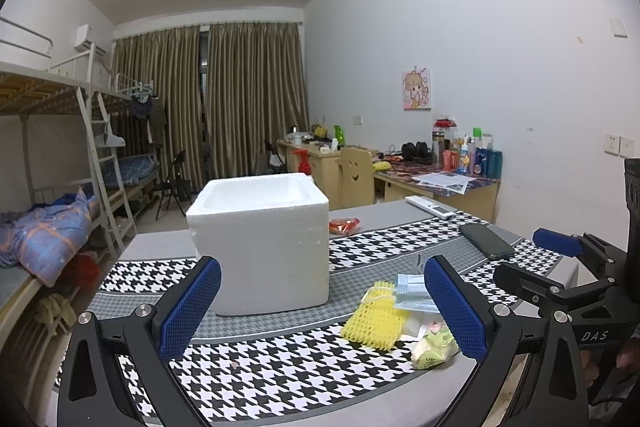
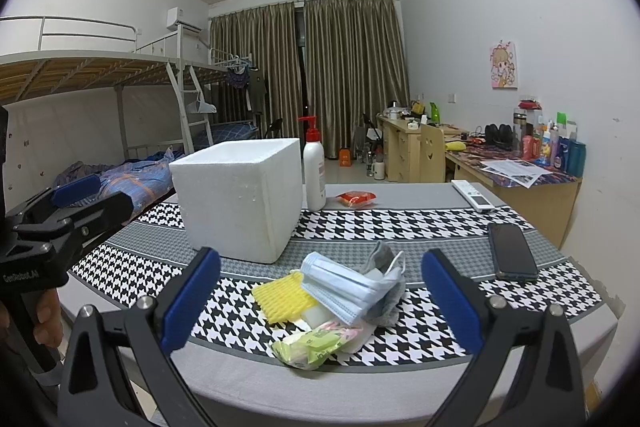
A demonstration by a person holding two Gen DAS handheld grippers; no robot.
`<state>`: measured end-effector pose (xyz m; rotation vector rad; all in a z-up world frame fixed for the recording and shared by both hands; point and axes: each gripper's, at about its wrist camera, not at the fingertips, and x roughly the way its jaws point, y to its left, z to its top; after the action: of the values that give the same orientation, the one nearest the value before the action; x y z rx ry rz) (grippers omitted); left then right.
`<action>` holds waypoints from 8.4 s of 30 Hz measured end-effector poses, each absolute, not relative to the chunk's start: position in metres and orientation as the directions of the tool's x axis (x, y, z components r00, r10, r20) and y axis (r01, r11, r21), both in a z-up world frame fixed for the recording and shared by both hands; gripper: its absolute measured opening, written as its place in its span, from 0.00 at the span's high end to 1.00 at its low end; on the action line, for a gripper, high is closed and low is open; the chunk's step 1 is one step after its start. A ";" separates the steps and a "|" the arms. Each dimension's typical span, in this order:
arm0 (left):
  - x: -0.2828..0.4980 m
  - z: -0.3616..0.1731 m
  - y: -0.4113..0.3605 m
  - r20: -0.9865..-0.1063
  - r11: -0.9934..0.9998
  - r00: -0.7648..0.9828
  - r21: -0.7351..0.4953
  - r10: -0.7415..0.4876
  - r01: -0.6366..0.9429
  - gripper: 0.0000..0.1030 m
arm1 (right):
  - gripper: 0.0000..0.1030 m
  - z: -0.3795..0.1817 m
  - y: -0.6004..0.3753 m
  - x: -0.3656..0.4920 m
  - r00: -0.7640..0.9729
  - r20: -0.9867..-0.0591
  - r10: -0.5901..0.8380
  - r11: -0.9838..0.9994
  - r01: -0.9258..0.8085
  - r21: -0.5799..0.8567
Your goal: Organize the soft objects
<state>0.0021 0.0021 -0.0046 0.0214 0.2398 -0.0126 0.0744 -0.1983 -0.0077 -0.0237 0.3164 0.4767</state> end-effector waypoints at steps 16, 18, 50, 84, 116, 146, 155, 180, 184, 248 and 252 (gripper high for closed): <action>0.003 -0.004 0.003 -0.249 1.000 0.968 0.008 -0.016 0.019 0.01 | 0.01 -0.006 -0.199 0.076 0.844 -0.304 0.443 0.892 -0.450 0.048; 0.003 -0.004 0.003 -0.249 1.000 0.968 0.009 -0.015 0.018 0.01 | 0.01 -0.007 -0.199 0.076 0.844 -0.305 0.441 0.892 -0.450 0.047; 0.022 -0.014 0.001 -0.314 0.999 0.949 0.020 -0.028 0.036 0.01 | 0.01 -0.021 -0.197 0.099 0.838 -0.361 0.409 0.906 -0.421 0.049; 0.090 -0.056 0.005 -0.472 0.999 0.880 -0.032 -0.053 0.043 0.01 | 0.10 -0.062 -0.176 0.161 0.754 -0.524 0.396 0.895 -0.444 0.038; 0.132 -0.079 -0.035 -0.557 0.988 0.820 -0.008 -0.132 0.154 0.01 | 0.73 -0.062 -0.210 0.178 0.731 -0.537 0.420 0.899 -0.415 0.138; 0.185 -0.119 -0.052 -0.743 0.979 0.654 -0.008 -0.141 0.202 0.37 | 0.74 -0.068 -0.236 0.180 0.747 -0.527 0.406 0.911 -0.376 0.169; 0.183 -0.113 -0.045 -0.740 0.981 0.660 -0.003 -0.131 0.192 0.75 | 0.74 -0.067 -0.236 0.176 0.749 -0.521 0.409 0.910 -0.380 0.167; 0.134 -0.040 -0.032 -0.527 0.979 0.830 -0.023 -0.184 0.202 0.78 | 0.74 -0.031 -0.224 0.158 0.793 -0.446 0.415 0.907 -0.401 0.131; 0.130 -0.028 -0.027 -0.501 0.982 0.848 -0.023 -0.173 0.187 0.78 | 0.74 -0.019 -0.219 0.157 0.799 -0.427 0.422 0.903 -0.412 0.121; 0.162 0.058 0.039 -0.309 0.998 0.949 0.020 0.058 -0.054 0.78 | 0.74 0.055 -0.132 0.208 0.768 -0.314 0.559 0.821 -0.566 0.077; 0.165 0.057 0.046 -0.316 0.997 0.945 0.022 0.083 -0.081 0.78 | 0.74 0.055 -0.126 0.212 0.756 -0.321 0.571 0.811 -0.580 0.078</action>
<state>0.1654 0.0461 0.0573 0.0086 0.3226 0.0835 0.2122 -0.1258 0.0545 -0.0270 0.3409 0.6274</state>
